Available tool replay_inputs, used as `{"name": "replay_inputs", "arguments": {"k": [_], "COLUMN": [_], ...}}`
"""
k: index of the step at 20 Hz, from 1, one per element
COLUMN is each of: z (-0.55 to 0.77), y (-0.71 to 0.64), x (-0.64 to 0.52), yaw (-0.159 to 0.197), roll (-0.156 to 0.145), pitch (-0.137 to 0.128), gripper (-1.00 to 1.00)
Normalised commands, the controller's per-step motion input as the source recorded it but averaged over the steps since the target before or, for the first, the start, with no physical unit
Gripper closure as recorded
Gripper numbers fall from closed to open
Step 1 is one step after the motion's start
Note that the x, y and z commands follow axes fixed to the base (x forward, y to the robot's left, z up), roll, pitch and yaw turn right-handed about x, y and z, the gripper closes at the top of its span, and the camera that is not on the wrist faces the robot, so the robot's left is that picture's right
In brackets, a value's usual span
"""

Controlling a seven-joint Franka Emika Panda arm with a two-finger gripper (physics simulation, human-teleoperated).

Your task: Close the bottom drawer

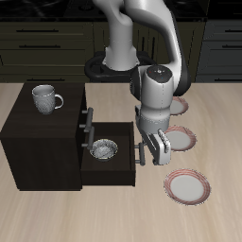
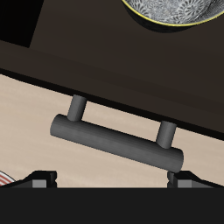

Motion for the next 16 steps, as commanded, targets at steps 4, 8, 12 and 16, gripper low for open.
{"name": "replay_inputs", "arguments": {"k": [4,8,12,16], "z": [-0.3,-0.21,-0.05,0.08], "y": [-0.3,-0.36,-0.29,-0.29], "x": [0.11,0.11,0.06,0.01], "yaw": [-0.04,-0.038,-0.008,0.005], "roll": [-0.031,-0.042,-0.033,-0.033], "pitch": [0.035,0.024,-0.01,-0.025], "gripper": [-1.0,-1.0,-1.0,-1.0]}}
